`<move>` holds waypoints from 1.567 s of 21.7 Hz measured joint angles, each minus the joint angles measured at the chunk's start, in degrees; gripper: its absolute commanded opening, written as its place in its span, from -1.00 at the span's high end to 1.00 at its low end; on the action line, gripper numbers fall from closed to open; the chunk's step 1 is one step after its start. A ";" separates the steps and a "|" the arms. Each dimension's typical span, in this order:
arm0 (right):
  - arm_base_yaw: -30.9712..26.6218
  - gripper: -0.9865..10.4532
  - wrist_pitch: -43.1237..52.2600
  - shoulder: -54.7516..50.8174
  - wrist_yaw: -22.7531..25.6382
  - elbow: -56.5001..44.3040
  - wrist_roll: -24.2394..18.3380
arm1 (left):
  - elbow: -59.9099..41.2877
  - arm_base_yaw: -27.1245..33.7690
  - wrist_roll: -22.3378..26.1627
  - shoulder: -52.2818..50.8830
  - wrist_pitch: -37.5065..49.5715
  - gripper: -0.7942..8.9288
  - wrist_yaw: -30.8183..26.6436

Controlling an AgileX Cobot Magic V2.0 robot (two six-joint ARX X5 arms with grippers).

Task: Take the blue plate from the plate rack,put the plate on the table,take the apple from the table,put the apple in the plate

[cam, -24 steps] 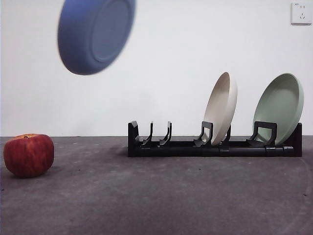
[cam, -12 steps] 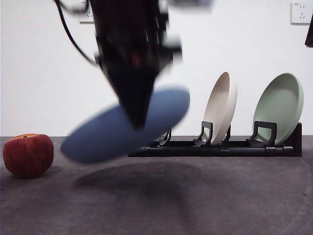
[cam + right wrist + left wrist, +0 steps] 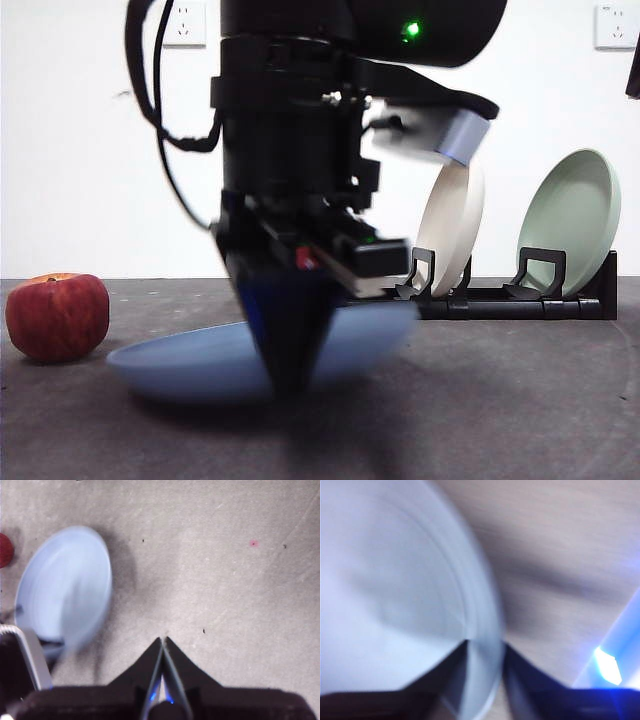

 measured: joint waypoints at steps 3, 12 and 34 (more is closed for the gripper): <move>0.00 0.83 -0.02 0.00 -0.02 0.00 0.00 | -0.44 -0.76 -1.81 0.70 -0.50 0.36 1.03; 0.00 0.83 -0.17 0.00 -0.02 0.00 0.00 | -0.44 -0.76 -5.73 -3.08 -5.09 -0.09 6.12; 34.12 -0.35 8.17 31.85 2.01 31.06 -1.75 | 1.20 -0.90 -32.87 -63.04 -23.02 0.85 8.90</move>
